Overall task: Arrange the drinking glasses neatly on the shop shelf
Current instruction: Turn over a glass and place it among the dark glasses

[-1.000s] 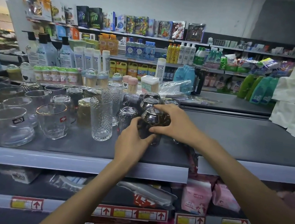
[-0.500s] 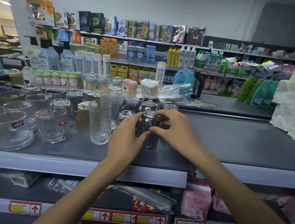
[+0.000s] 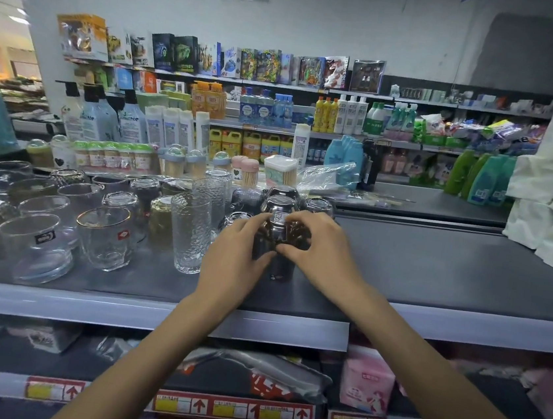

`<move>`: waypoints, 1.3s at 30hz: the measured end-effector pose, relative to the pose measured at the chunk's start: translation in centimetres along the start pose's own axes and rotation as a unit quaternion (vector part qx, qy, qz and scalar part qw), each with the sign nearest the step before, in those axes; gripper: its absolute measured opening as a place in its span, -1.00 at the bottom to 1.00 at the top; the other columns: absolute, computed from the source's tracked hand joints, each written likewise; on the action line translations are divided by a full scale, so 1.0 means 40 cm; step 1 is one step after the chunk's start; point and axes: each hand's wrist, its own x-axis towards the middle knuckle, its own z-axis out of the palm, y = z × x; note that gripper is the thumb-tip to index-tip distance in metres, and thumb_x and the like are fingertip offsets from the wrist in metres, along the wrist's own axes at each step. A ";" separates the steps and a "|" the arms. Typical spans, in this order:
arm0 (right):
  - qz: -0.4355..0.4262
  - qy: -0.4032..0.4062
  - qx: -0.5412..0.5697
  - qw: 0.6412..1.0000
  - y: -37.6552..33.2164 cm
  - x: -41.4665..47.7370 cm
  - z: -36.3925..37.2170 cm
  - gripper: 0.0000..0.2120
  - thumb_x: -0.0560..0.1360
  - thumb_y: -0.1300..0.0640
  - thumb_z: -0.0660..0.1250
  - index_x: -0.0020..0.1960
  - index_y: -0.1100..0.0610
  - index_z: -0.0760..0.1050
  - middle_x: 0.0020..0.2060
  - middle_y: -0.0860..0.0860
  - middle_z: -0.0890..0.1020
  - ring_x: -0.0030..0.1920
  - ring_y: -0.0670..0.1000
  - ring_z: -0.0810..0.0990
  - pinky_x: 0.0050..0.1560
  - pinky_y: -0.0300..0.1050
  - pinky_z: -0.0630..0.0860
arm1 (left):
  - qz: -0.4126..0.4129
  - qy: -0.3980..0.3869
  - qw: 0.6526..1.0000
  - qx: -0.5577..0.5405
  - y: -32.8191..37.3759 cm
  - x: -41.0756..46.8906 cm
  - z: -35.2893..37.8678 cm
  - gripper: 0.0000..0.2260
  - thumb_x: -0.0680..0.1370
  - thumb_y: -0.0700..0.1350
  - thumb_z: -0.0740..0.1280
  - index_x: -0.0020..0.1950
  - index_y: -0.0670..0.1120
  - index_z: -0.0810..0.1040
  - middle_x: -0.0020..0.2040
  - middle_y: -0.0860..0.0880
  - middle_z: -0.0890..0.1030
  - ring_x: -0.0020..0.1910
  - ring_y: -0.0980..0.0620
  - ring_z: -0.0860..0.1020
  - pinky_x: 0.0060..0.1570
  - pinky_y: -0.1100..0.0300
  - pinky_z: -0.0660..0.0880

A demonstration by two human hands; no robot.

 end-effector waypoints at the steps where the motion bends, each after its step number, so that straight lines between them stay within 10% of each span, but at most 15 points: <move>1: -0.004 -0.009 -0.002 1.000 -0.007 0.002 -0.009 -0.47 0.38 -0.10 0.58 0.31 -0.07 0.57 0.15 0.01 0.59 0.15 0.05 0.59 0.22 0.06 0.56 | 0.004 0.003 1.000 0.000 -0.004 -0.004 -0.005 -0.40 0.50 0.03 0.50 0.51 0.12 0.40 0.34 0.03 0.55 0.29 -0.08 0.54 0.16 -0.01 0.54; 28: -0.032 -0.133 -0.187 0.973 -0.048 0.093 0.028 -0.17 0.51 -0.46 0.20 0.56 0.08 0.32 0.57 0.00 0.32 0.56 0.07 0.26 0.57 0.05 0.23 | 0.087 -0.019 0.983 0.158 -0.112 -0.165 0.015 -0.69 0.64 0.16 0.15 0.00 0.07 0.64 -0.03 0.09 0.62 -0.01 -0.02 0.57 0.00 0.04 0.44; 33: 0.004 -0.106 -0.096 0.990 -0.046 0.087 0.008 -0.21 0.51 -0.45 0.00 0.55 0.02 0.35 0.51 -0.01 0.41 0.52 0.05 0.34 0.53 0.14 0.30 | 0.093 0.035 0.990 0.097 -0.065 -0.103 -0.009 -0.67 0.56 0.10 0.32 0.27 0.00 0.58 0.11 0.00 0.62 0.05 -0.11 0.59 0.03 -0.01 0.53; 39: 0.046 -0.015 -0.011 0.999 -0.016 0.009 -0.002 -0.55 0.51 0.03 0.34 0.40 -0.03 0.51 0.27 0.00 0.60 0.24 0.07 0.59 0.34 0.11 0.51 | 0.098 -0.055 0.979 0.168 -0.011 0.024 -0.039 -0.30 0.50 0.32 0.35 0.57 0.07 0.31 0.39 -0.02 0.51 0.35 -0.12 0.46 0.29 -0.04 0.41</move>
